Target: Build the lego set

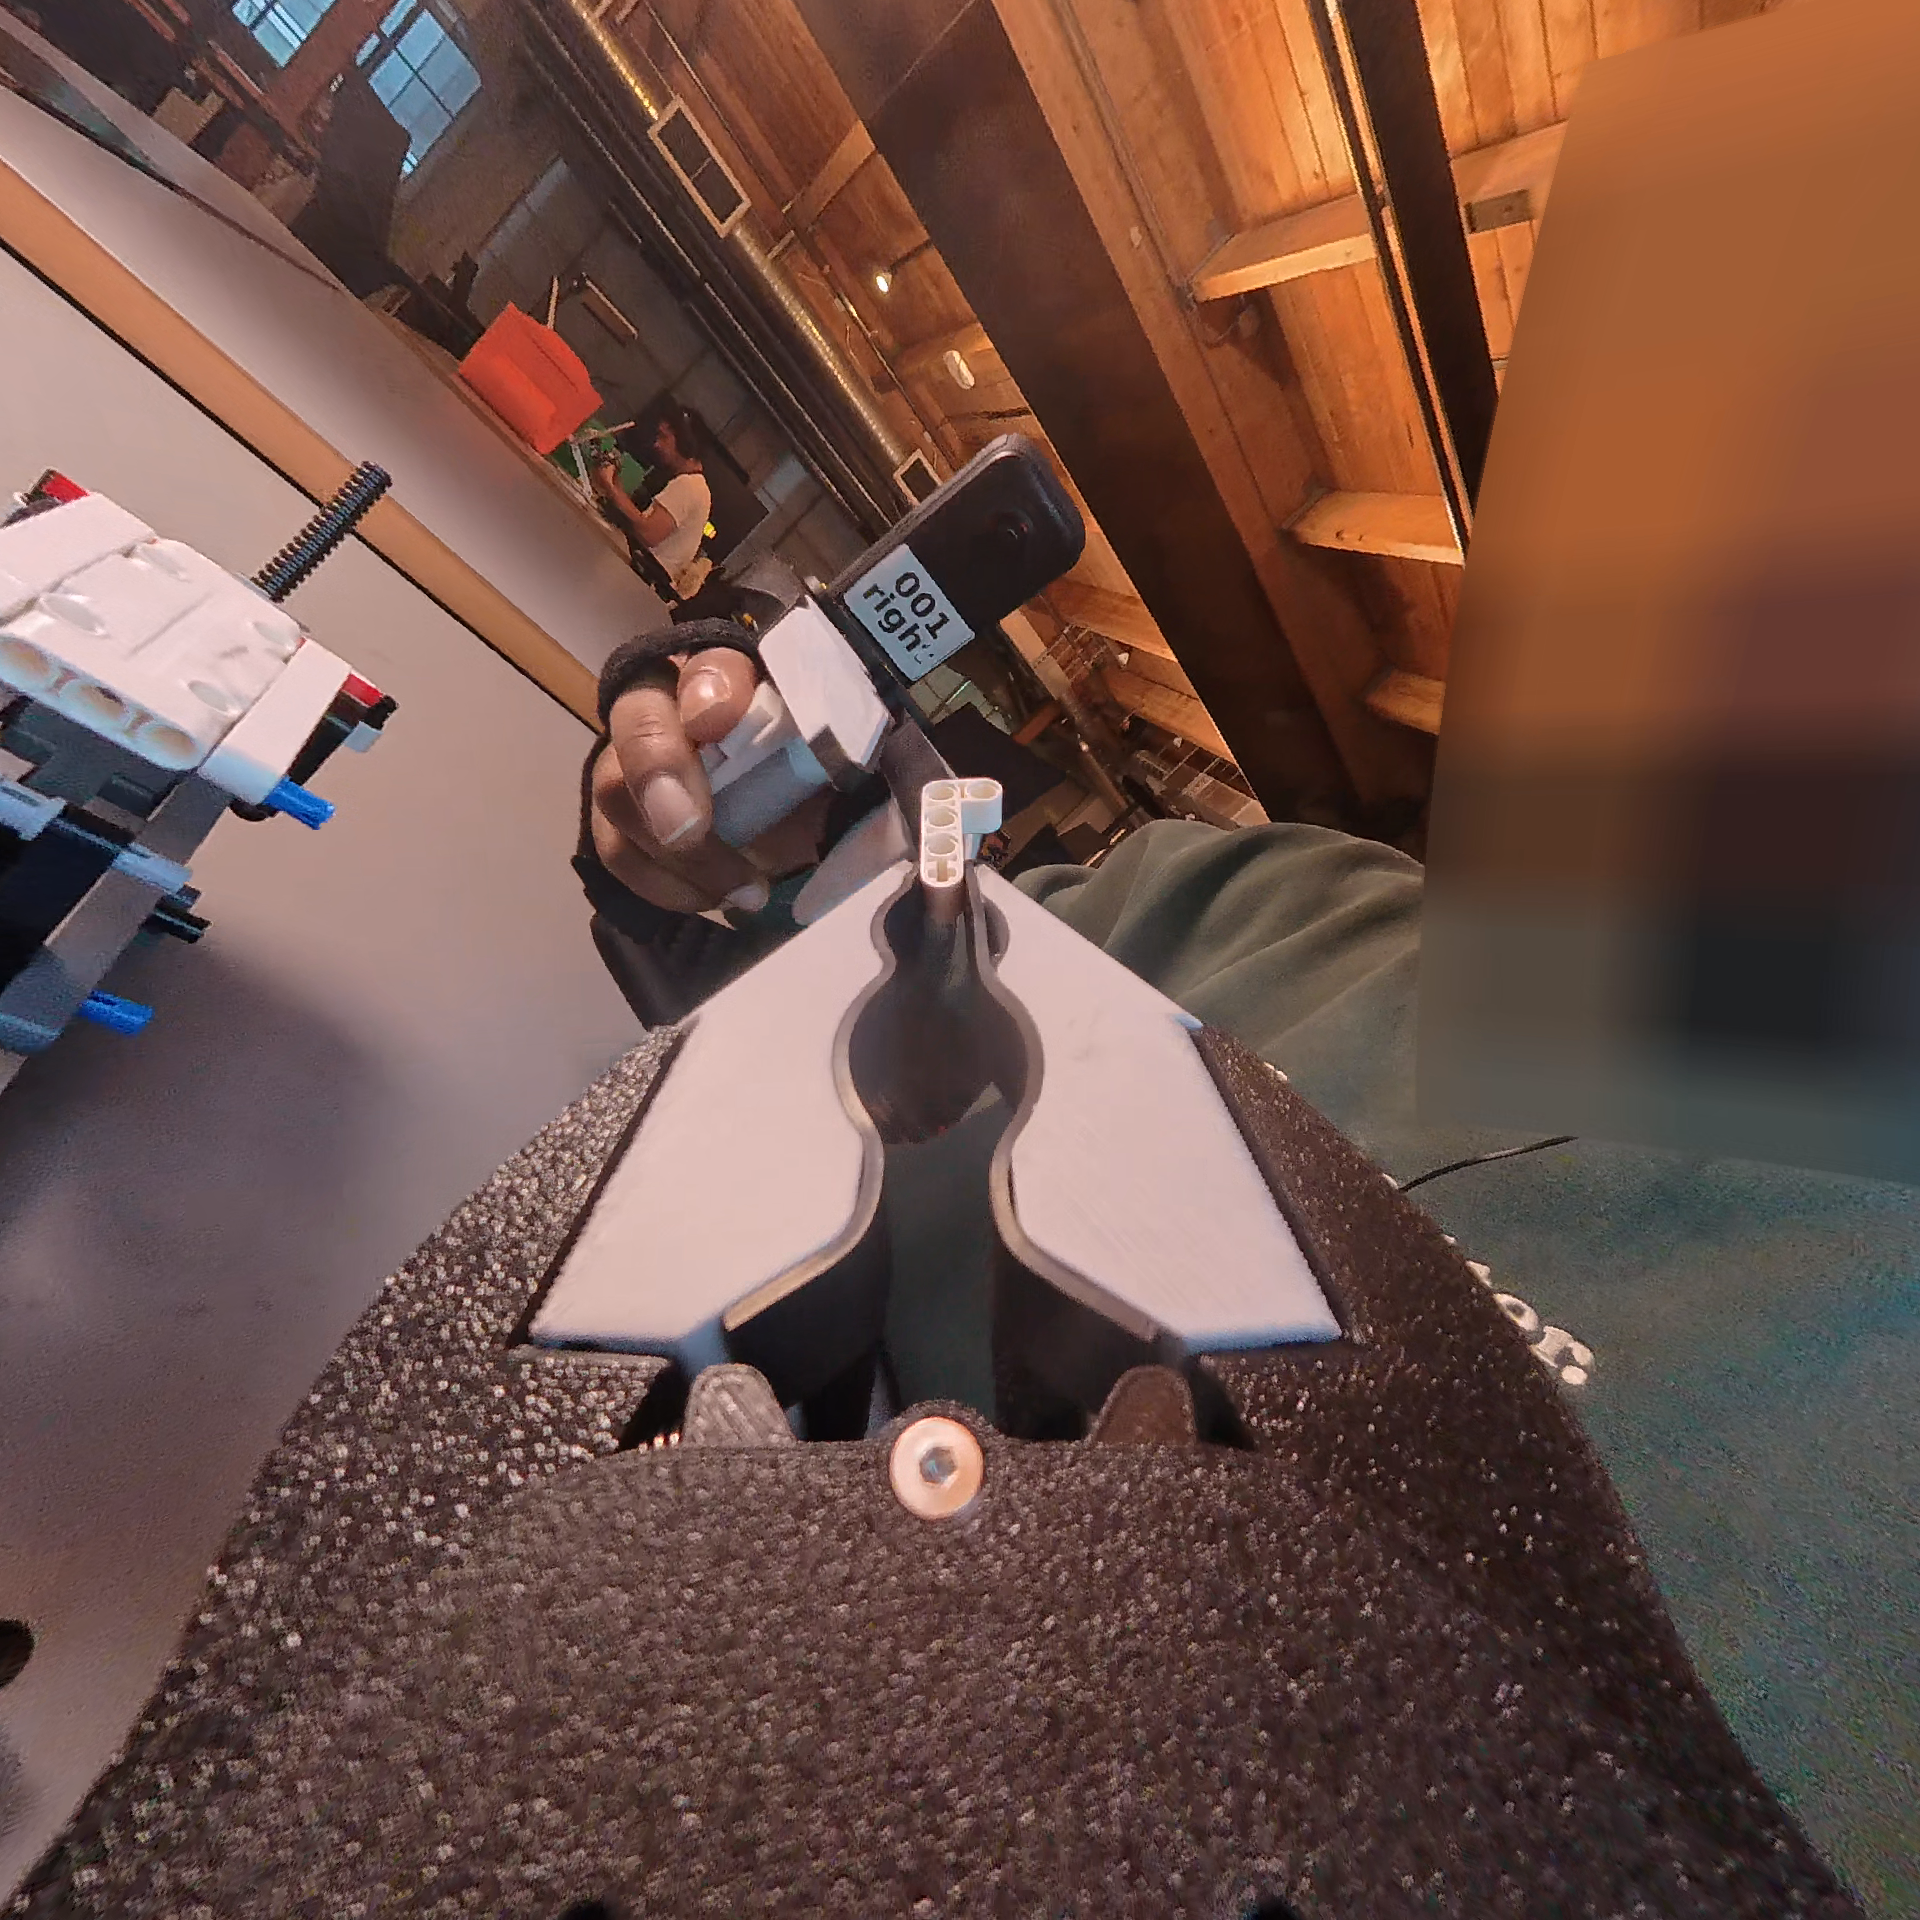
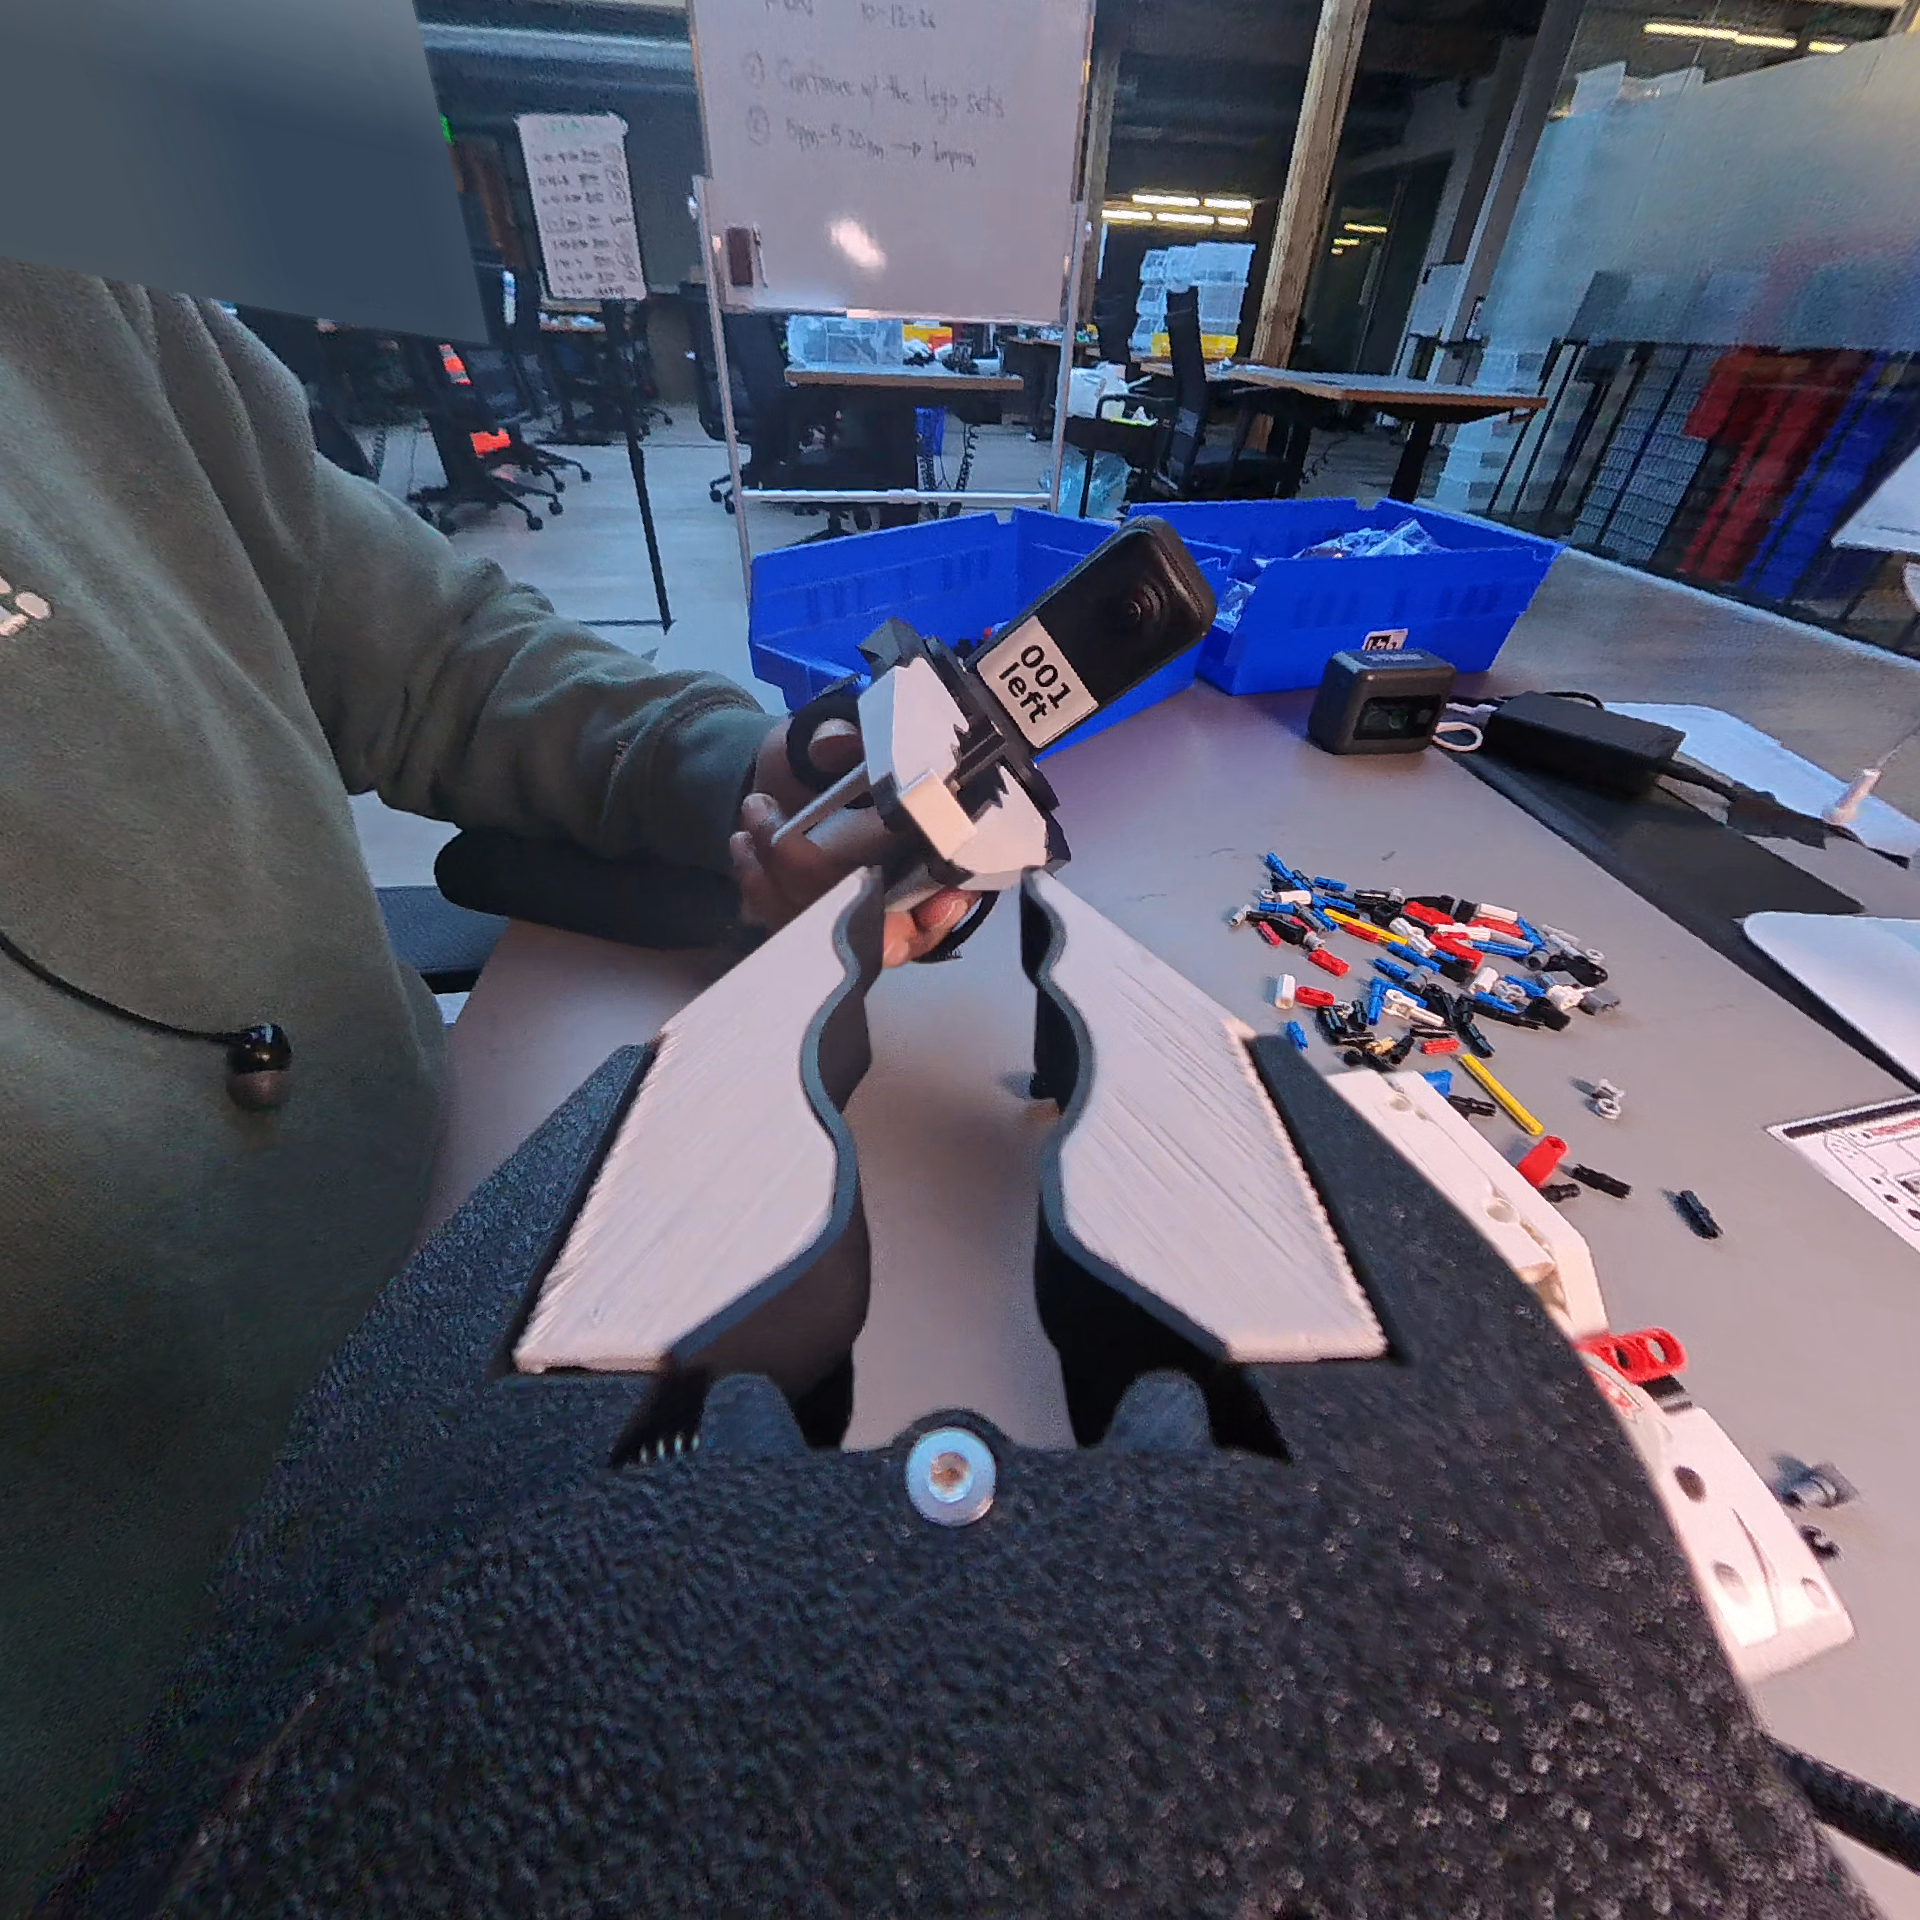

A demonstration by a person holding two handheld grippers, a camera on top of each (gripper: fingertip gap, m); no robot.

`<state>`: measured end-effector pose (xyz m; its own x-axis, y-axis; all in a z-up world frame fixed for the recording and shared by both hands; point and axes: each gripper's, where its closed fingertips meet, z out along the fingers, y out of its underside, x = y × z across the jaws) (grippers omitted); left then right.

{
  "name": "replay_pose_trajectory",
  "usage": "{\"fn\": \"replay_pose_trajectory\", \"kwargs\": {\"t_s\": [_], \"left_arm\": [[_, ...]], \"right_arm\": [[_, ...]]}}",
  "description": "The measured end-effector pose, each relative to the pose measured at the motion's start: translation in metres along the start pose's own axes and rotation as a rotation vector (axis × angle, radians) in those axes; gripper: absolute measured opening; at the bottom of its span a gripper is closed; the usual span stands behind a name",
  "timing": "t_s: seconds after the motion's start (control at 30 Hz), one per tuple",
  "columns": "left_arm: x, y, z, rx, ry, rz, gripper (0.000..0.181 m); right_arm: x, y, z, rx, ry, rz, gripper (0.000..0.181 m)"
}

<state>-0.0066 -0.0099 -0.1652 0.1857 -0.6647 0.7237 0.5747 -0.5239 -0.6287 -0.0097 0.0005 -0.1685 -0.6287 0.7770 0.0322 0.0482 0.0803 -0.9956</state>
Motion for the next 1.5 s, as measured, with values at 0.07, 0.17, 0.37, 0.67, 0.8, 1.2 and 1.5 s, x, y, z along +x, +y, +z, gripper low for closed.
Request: {"fn": "replay_pose_trajectory", "kwargs": {"t_s": [0.07, 0.17, 0.37, 0.67, 0.8, 1.2, 1.5], "left_arm": [[0.002, 0.0, 0.001, 0.005, 0.005, 0.022, 0.007], [0.006, 0.004, 0.005, -0.011, 0.028, 0.035, 0.007], [0.001, -0.001, 0.002, 0.011, -0.046, 0.095, 0.009], [-0.018, -0.023, -0.01, -0.068, -0.587, 0.818, 0.026], [-0.021, -0.014, -0.006, -0.118, -0.585, 0.841, 0.011], [-0.013, -0.011, -0.003, -0.084, -0.448, 0.665, 0.01], [-0.004, -0.024, -0.008, 0.034, -0.303, 0.433, 0.01]], "right_arm": [[-0.006, -0.005, 0.005, 0.023, 0.004, -0.002, 0.027], [-0.008, -0.014, 0.007, 0.052, 0.036, -0.079, 0.013], [0.005, -0.016, 0.001, -0.013, 0.056, -0.008, 0.01], [0.024, -0.006, 0.004, 0.094, 0.053, 0.685, 0.009], [0.022, -0.003, 0.009, 0.092, 0.039, 0.727, 0.008], [0.015, -0.01, 0.007, 0.137, -0.012, 0.568, 0.009], [0.023, -0.02, -0.009, 0.178, 0.049, 0.339, 0.013]]}}
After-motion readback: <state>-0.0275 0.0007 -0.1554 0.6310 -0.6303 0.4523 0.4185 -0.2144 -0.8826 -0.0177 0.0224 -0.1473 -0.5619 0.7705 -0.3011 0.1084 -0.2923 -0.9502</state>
